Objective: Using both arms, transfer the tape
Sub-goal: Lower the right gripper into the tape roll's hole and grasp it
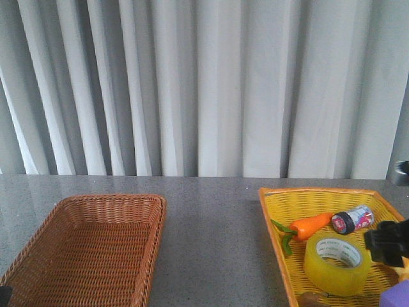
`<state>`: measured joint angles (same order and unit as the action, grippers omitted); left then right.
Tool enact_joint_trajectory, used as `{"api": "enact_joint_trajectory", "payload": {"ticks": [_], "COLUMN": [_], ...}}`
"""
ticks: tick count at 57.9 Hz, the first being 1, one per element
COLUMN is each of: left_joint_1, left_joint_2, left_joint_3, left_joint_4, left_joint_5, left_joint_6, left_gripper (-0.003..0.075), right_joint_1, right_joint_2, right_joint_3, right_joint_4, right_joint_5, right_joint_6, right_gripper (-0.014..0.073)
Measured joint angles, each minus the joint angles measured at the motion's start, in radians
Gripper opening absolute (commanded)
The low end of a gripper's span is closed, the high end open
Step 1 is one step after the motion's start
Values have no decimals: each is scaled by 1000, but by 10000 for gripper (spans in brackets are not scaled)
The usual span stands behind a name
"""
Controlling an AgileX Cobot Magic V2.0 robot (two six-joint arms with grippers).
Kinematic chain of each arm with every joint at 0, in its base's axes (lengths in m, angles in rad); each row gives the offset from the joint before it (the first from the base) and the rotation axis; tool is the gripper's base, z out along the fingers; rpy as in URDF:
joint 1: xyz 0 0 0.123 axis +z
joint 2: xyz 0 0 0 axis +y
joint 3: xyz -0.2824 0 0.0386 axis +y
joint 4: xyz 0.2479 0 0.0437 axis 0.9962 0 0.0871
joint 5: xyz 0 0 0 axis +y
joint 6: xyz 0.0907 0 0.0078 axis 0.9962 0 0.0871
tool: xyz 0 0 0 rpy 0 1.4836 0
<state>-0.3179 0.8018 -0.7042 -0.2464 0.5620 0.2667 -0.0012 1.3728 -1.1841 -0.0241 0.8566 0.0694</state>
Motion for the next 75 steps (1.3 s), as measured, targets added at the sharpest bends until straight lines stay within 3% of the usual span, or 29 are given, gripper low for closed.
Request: {"api": "enact_joint_trajectory", "payload": {"ticks": [23, 43, 52, 66, 75], "left_joint_1": [-9, -9, -9, -9, -9], "left_joint_2": [0, 0, 0, 0, 0], "left_joint_3": [0, 0, 0, 0, 0], "left_joint_4": [-2, -2, -2, -2, -2], "left_joint_5": [-1, -1, -1, -1, -1], "left_joint_6": [10, 10, 10, 10, 10], "left_gripper": [570, 570, 570, 570, 570], "right_joint_1": [0, 0, 0, -1, -4], "right_joint_2": [466, 647, 682, 692, 692], "right_joint_3": [-404, -592, -606, -606, -606], "right_joint_4": [-2, -4, -15, -31, -42], "right_joint_5": [245, 296, 300, 300, 303], "right_joint_6": [0, 0, 0, 0, -3], "right_gripper": [526, 512, 428, 193, 131]}}
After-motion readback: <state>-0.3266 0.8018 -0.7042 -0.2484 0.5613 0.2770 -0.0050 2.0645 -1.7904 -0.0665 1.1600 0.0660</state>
